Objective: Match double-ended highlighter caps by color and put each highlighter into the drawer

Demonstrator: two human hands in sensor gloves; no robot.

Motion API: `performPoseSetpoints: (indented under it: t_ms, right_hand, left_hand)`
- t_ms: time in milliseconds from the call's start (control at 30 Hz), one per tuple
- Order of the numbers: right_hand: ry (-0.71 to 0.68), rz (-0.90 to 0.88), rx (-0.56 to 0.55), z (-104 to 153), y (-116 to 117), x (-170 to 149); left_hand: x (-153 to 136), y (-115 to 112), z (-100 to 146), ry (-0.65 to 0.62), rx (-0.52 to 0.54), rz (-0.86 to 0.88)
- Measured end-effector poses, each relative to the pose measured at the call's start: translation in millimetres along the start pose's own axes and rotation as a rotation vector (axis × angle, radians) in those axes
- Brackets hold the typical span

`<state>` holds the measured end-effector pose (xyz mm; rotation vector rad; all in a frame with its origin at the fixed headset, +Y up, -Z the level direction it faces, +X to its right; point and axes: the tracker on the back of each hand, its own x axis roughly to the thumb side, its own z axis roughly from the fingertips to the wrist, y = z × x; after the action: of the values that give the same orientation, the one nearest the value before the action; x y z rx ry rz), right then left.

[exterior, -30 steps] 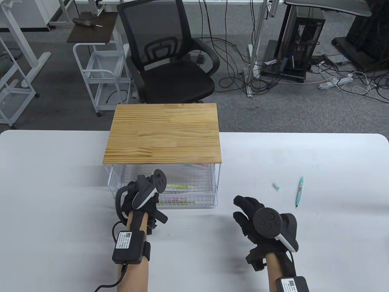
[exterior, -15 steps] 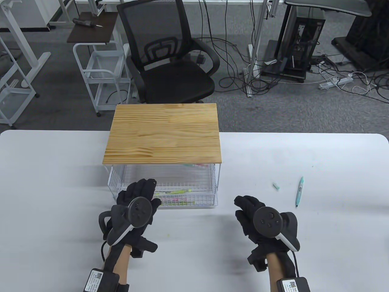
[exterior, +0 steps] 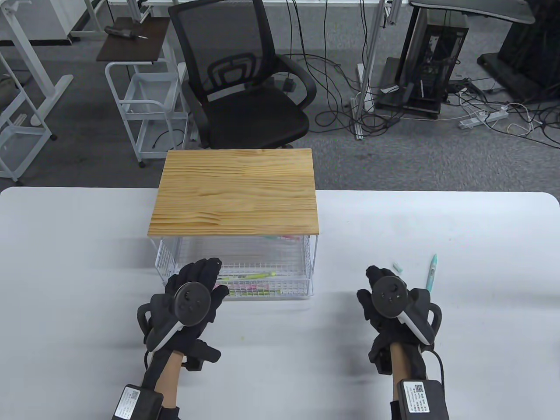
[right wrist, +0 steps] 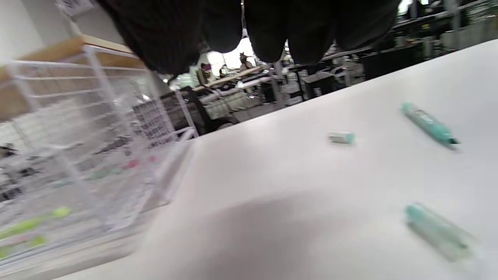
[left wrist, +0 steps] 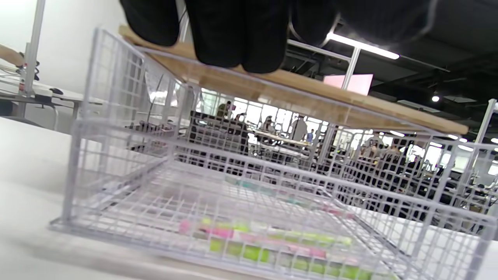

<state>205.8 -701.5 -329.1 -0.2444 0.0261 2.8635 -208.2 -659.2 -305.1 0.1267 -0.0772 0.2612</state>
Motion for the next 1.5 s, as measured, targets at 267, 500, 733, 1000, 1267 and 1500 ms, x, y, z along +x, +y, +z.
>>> performPoseSetpoints:
  t_ms: [267, 500, 733, 1000, 1267, 1500]
  right_hand:
    - [0.387, 0.181, 0.078, -66.6, 16.5, -68.3]
    - [0.533, 0.165, 0.164, -102.0, 40.4, -114.2]
    - [0.522, 0.294, 0.139, -116.9, 49.4, -118.2]
    - [0.583, 0.330, 0.171, -119.4, 47.9, -111.9]
    - [0.563, 0.376, 0.139, -114.5, 49.1, -110.3]
    - [0.533, 0.283, 0.196, -113.2, 46.3, -117.2]
  left_hand:
    - [-2.2, 2.9, -0.8, -0.007, 0.010, 0.044]
    - [-2.5, -1.6, -5.7, -0.011, 0.013, 0.030]
    - [-14.2, -4.3, -9.4, 0.034, 0.001, 0.061]
    - [-16.7, -3.0, -9.2, 0.045, 0.004, 0.046]
    - [-14.8, -8.2, -10.6, 0.029, -0.015, 0.013]
    - [-14.5, -9.4, -12.1, 0.011, -0.016, 0.035]
